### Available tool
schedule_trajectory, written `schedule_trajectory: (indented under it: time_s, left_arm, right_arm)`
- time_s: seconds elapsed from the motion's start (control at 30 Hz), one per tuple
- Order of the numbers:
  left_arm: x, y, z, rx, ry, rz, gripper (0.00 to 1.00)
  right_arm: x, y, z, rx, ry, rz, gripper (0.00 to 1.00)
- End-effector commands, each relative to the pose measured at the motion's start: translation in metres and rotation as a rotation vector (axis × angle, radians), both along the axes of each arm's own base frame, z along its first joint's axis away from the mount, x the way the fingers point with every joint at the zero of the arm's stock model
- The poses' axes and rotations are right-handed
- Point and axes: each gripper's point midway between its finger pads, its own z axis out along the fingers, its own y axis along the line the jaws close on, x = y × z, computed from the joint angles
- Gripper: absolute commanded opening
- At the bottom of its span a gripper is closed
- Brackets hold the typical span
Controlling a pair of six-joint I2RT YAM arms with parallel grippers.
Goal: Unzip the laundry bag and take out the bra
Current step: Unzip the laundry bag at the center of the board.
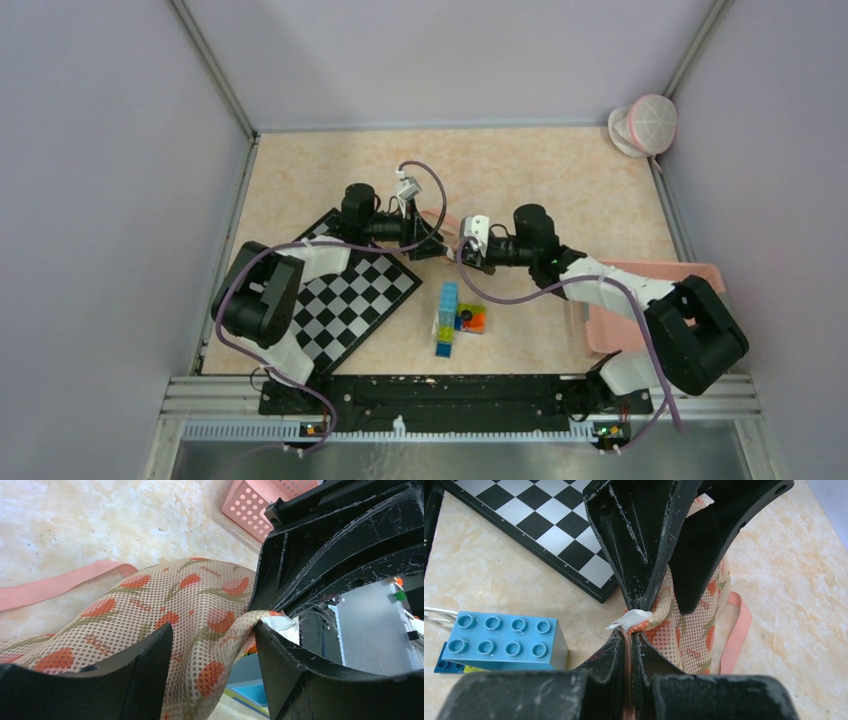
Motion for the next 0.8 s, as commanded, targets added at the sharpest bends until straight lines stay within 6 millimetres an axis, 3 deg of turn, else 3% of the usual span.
schedule_trajectory:
  time_s: [0.0,0.77]
  left_arm:
    - [-0.083,-0.028,0.046,-0.100,-0.077,-0.363,0.70]
    - [-0.100,-0.031,0.059,-0.120,-0.196,-0.408,0.78]
  right_arm:
    - [0.043,0.011,0.044,0.074,-0.157,-0.089,0.00]
    - [0.060,0.007,0.037,0.052,-0.165,-0.149,0.00]
